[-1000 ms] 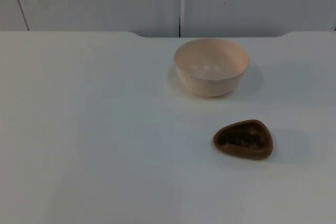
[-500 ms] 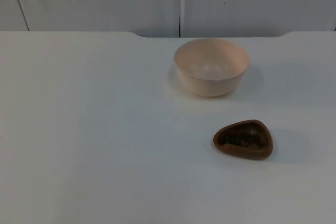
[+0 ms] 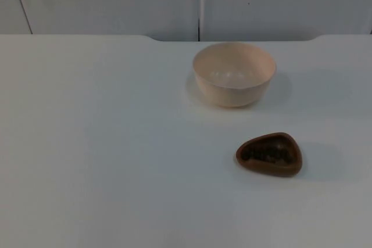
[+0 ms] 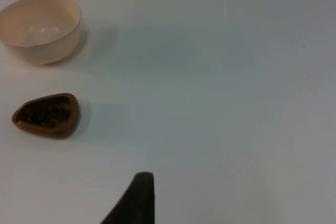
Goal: Pick up the bowl with the left hand and pour the coffee beans from the cup into the bowl with the right hand.
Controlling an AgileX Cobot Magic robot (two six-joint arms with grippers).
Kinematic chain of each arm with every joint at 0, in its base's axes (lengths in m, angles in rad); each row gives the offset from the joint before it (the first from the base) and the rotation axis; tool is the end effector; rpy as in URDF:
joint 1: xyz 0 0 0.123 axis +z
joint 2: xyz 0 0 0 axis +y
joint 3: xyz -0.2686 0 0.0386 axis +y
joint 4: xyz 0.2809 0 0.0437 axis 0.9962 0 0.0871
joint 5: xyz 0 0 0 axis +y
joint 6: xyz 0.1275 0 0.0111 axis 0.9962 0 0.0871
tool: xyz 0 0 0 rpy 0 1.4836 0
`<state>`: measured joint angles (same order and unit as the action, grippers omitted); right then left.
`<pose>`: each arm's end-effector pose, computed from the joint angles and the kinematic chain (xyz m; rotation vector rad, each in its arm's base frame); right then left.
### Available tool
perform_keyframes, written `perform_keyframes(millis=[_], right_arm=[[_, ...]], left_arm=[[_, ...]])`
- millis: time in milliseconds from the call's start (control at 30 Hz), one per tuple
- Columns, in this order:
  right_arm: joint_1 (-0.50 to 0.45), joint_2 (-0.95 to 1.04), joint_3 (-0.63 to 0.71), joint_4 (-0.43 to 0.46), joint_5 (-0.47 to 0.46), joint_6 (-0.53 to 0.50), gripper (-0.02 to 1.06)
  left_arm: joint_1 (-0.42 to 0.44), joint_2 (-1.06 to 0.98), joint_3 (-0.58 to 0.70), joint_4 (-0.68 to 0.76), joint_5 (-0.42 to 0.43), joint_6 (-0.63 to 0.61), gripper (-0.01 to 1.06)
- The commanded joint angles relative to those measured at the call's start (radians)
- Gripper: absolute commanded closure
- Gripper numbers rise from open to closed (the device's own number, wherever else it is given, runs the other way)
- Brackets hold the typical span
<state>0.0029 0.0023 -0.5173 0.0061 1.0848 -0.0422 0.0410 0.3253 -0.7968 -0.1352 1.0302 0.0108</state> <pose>0.0678 0.0009 0.2792 -0.0467 2.0529 -0.0171 0.1022 -0.0106 0.3546 -0.0293 2.0371 -0.1294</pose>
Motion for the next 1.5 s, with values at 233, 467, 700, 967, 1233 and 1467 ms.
perform_keyframes(millis=[233,467,700,967,1233,1467], right_arm=[[-0.006,-0.002,0.002,0.000,-0.006,0.003,-0.01],[-0.006,-0.002,0.002,0.000,-0.006,0.003,-0.01],[-0.006,-0.002,0.002,0.000,-0.006,0.003,-0.01],[-0.006,-0.002,0.002,0.000,-0.006,0.003,-0.01],[-0.006,-0.002,0.002,0.000,-0.006,0.003,-0.01],[-0.006,-0.002,0.002,0.000,-0.006,0.003,-0.01]], left_arm=[[-0.001,0.114,-0.036,-0.065,-0.020,0.004,0.00],[-0.001,0.190,-0.036,-0.072,-0.026,0.009,0.00],[-0.001,0.296,-0.036,-0.167,-0.039,0.096,0.00],[-0.001,0.433,-0.060,-0.280,-0.072,0.199,0.00],[-0.001,0.579,-0.214,-0.288,-0.070,0.245,0.00],[-0.001,0.652,-0.314,-0.299,-0.068,0.245,0.00]])
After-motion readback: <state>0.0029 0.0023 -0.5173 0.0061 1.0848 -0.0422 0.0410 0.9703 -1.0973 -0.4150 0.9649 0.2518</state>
